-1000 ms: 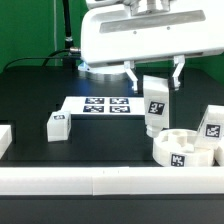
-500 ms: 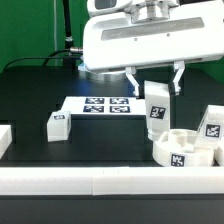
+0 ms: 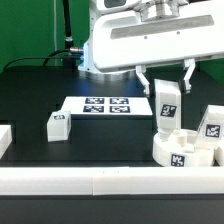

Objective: Assemble stool

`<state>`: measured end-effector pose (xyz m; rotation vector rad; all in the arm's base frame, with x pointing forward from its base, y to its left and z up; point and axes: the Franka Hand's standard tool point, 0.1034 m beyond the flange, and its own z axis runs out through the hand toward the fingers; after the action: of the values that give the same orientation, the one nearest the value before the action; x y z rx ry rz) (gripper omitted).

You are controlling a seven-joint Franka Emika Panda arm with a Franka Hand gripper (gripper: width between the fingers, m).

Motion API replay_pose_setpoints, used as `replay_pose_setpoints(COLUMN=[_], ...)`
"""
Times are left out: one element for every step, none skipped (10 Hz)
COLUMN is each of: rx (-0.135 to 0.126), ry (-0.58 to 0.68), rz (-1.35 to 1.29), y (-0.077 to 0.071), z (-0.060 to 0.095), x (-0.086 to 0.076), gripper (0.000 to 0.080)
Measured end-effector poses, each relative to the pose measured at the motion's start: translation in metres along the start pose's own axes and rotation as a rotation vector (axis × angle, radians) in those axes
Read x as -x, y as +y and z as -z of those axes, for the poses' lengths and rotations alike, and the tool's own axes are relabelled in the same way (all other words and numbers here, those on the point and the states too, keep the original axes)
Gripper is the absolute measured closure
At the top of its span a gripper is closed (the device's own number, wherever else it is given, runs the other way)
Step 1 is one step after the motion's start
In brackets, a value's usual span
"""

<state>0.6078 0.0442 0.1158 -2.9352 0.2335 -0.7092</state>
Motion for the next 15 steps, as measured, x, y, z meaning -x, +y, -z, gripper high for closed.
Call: replay_pose_setpoints(rx=[0.000, -0.001, -0.004, -0.010, -0.013, -0.013, -0.012, -0.011, -0.010, -0.010, -0.010, -0.010, -0.010, -0.009, -0.008], ry=[0.000, -0.002, -0.007, -0.007, -0.005, -0.008, -0.012, -0.015, -0.019, -0.020, -0.022, -0.022, -0.020, -0.021, -0.026], rz=[0.000, 0.001, 0.004, 0.006, 0.010, 0.010, 0.010, 0.013, 0.012, 0.012, 0.012, 0.011, 0.011, 0.011, 0.011], y=[0.000, -0.001, -0.005, -0.010, -0.013, -0.014, -0.013, -0.012, -0.011, -0.011, -0.011, -0.011, -0.011, -0.011, -0.010], z=[0.000, -0.001, -0.002, -0.002, -0.003, -0.004, -0.006, -0.008, -0.010, -0.011, -0.012, -0.013, -0.014, -0.017, -0.020], x=[0.000, 0.001, 0.003, 0.002, 0.001, 0.002, 0.004, 0.006, 0.007, 0.008, 0.008, 0.008, 0.007, 0.008, 0.011], gripper=[0.0475, 0.0475, 0.0475, 0.0475, 0.0475, 0.0475, 0.0475, 0.0475, 0.0475, 0.0475, 0.0475, 0.0475, 0.0475, 0.0475, 0.0475])
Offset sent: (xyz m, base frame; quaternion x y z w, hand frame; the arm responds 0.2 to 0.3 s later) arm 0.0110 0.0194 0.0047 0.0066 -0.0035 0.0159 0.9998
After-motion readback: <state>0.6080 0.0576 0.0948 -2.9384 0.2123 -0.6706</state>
